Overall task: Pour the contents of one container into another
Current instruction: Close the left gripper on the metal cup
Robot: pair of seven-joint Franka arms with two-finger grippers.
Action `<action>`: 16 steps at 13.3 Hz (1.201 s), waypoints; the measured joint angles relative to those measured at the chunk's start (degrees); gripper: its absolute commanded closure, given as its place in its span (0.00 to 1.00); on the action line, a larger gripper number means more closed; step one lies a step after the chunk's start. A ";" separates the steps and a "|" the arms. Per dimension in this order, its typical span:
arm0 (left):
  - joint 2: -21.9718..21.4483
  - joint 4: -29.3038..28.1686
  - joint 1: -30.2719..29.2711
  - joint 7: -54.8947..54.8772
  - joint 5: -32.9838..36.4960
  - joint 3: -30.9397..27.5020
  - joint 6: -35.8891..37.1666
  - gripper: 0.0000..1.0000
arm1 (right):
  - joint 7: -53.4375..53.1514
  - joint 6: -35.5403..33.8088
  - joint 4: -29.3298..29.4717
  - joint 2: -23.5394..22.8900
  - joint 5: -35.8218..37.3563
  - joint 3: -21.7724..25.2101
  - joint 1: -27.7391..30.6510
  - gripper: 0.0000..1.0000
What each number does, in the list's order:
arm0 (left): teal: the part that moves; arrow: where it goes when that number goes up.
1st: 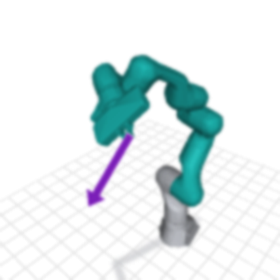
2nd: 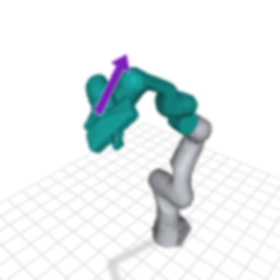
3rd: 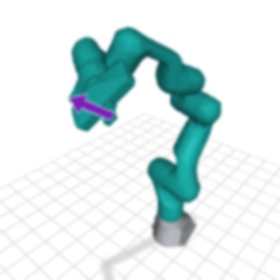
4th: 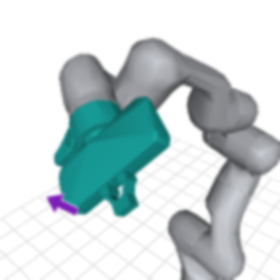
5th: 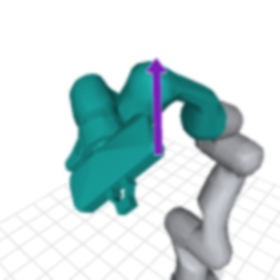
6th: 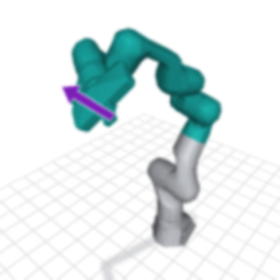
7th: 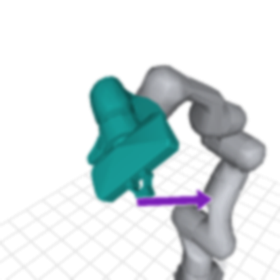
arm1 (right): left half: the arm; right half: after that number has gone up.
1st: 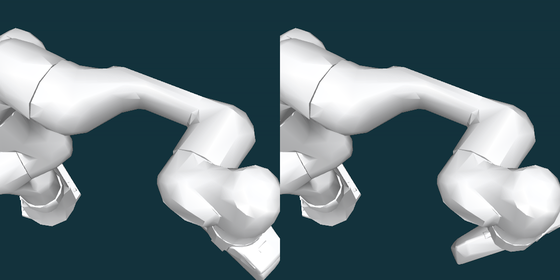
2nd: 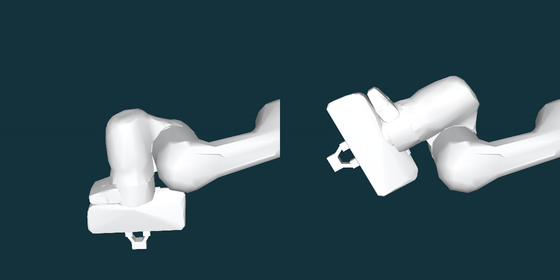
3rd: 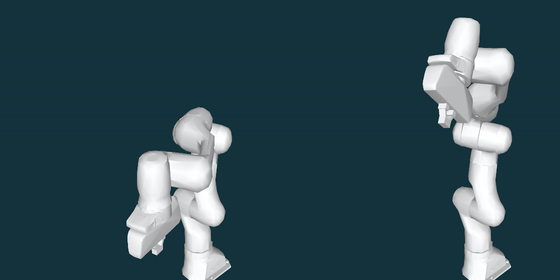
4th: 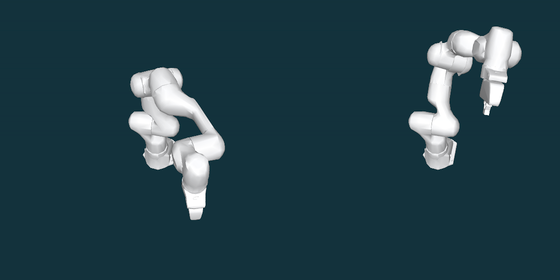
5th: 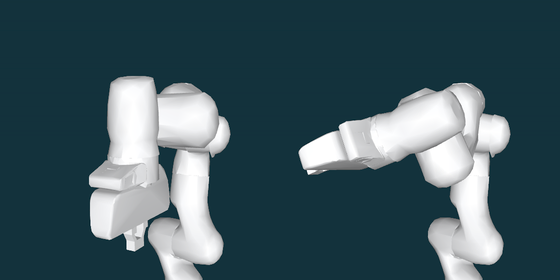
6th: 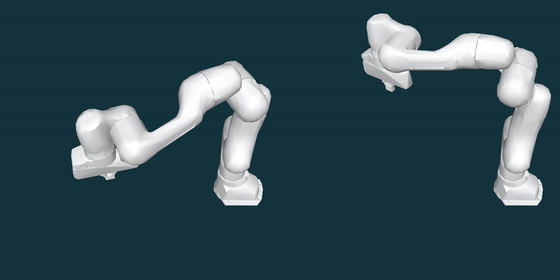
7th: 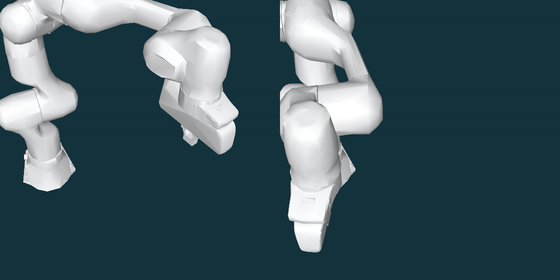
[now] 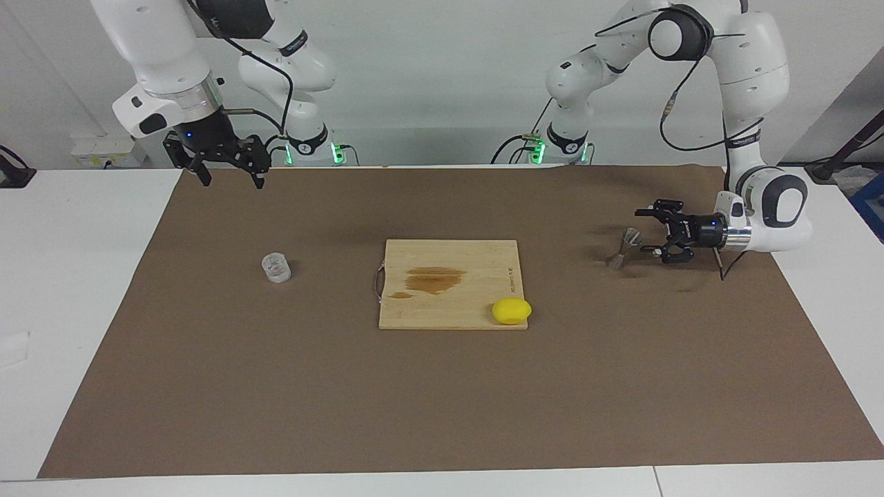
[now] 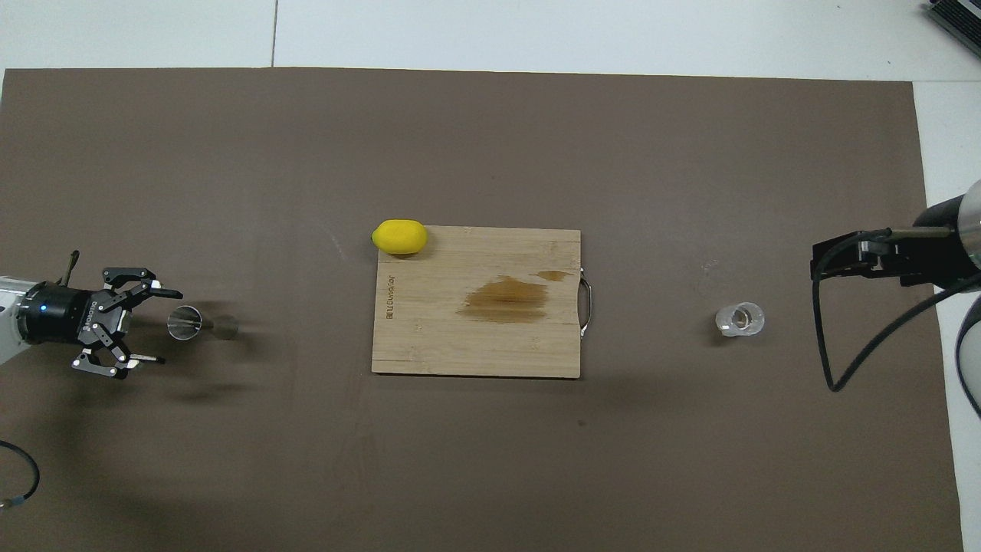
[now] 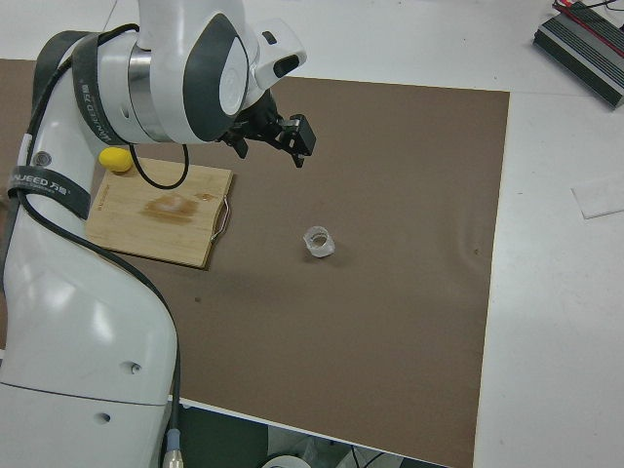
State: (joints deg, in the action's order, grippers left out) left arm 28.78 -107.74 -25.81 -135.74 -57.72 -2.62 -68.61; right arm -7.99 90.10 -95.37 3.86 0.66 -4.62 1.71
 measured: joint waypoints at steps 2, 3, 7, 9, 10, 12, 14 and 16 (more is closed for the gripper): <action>0.09 -0.65 -0.03 -0.04 -2.41 -0.07 -0.43 0.00 | 0.00 0.00 0.00 0.00 0.00 0.00 0.00 0.01; 0.09 -1.29 -0.03 -0.15 -2.94 -0.06 -0.65 0.00 | 0.00 0.00 0.00 0.00 0.00 0.00 0.00 0.01; 0.11 -3.90 -0.02 -2.38 -3.32 -0.06 -2.19 0.00 | 0.00 0.00 0.00 0.00 0.00 0.00 0.00 0.01; 0.11 -4.50 -0.01 -2.92 -3.35 -0.03 -2.69 0.00 | 0.00 0.00 0.00 0.00 0.00 0.00 0.00 0.01; 0.11 -4.67 -0.01 -3.13 -3.39 -0.03 -2.81 0.07 | 0.00 0.00 0.00 0.00 0.00 0.00 0.00 0.01; 0.11 -4.82 -0.02 -3.60 -3.82 -0.03 -2.85 0.14 | 0.00 0.00 0.00 0.00 0.00 0.00 0.00 0.01; 0.11 -4.86 -0.02 -3.75 -4.76 -0.03 -2.84 0.22 | 0.00 0.00 0.00 0.00 0.00 0.00 0.00 0.01; 0.10 -4.89 -0.02 -3.79 -5.21 -0.03 -2.83 0.31 | 0.00 0.00 0.00 0.00 0.00 0.00 0.00 0.01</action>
State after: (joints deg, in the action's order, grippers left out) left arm 28.88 -112.63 -25.83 -139.53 -62.93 -2.65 -71.44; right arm -7.99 90.10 -95.37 3.86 0.66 -4.62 1.71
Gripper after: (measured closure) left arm 0.198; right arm 0.004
